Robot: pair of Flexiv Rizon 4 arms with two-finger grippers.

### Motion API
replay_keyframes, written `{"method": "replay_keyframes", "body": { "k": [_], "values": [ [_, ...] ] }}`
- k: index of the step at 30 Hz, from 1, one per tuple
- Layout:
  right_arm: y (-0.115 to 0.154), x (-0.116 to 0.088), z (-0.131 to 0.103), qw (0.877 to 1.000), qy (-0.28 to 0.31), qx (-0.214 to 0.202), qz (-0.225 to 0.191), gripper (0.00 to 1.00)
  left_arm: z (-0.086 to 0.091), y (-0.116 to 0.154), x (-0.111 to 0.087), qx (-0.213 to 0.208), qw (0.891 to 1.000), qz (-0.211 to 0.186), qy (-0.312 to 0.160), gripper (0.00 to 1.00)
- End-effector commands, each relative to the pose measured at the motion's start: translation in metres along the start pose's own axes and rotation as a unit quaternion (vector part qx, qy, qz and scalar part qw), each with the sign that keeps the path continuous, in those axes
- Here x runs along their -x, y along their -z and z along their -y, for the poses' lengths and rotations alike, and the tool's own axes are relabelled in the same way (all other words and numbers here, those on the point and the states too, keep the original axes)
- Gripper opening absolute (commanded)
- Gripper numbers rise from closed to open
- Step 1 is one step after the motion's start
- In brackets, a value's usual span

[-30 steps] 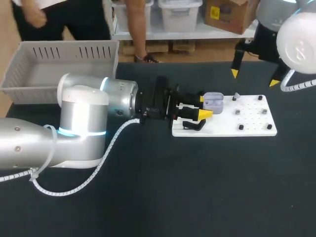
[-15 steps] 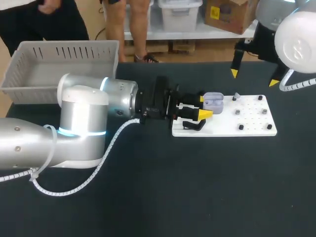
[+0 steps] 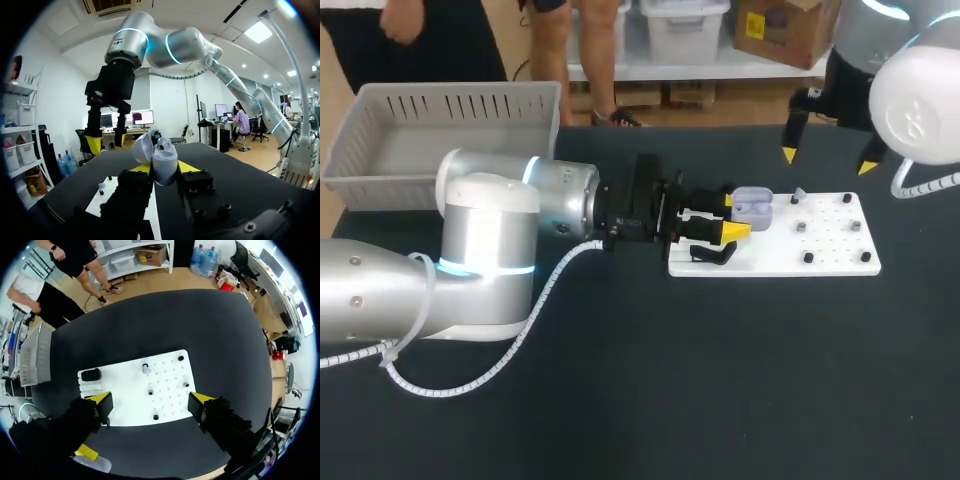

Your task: Pick up each earbud case from the left stands, insert the matching earbuds, close the lid, and place the case in the box.

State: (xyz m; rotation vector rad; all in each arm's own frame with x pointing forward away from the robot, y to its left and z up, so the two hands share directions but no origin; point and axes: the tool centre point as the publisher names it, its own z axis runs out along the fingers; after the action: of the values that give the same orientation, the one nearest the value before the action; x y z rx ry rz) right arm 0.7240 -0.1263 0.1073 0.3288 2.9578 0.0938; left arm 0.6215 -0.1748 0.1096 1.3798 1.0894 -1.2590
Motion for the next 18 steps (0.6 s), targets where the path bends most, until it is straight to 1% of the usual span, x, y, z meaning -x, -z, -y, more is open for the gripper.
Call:
{"method": "replay_keyframes", "body": {
  "k": [1,8,12,13,14,15,17,18],
  "values": [
    [-0.015,0.013,-0.006,1.000,0.009,-0.006,-0.009,1.00,0.001,0.000,0.000,0.001,1.000,0.000,-0.001,0.00],
    [-0.029,0.016,-0.011,0.999,0.030,-0.001,-0.021,1.00,0.001,0.000,0.000,0.001,1.000,0.000,-0.001,0.00],
    [-0.037,0.015,-0.013,0.999,0.036,0.010,-0.029,1.00,0.001,0.000,0.000,0.001,1.000,0.000,-0.001,0.00],
    [-0.039,0.014,-0.013,0.999,0.037,0.011,-0.031,0.90,0.001,0.000,0.000,0.001,1.000,0.000,-0.001,0.00],
    [-0.041,0.014,-0.013,0.999,0.040,0.014,-0.033,0.56,0.001,0.000,0.000,0.001,1.000,0.000,-0.001,0.00],
    [-0.044,0.013,-0.013,0.998,0.043,0.018,-0.036,0.46,0.001,0.000,0.000,0.001,1.000,0.000,-0.001,0.00],
    [-0.048,0.012,-0.015,0.998,0.049,0.019,-0.037,0.44,0.001,0.000,0.000,0.001,1.000,0.000,-0.001,0.00],
    [-0.050,0.011,-0.015,0.998,0.050,0.020,-0.037,0.45,0.001,0.000,0.000,0.001,1.000,0.000,-0.001,0.00]
  ]
}}
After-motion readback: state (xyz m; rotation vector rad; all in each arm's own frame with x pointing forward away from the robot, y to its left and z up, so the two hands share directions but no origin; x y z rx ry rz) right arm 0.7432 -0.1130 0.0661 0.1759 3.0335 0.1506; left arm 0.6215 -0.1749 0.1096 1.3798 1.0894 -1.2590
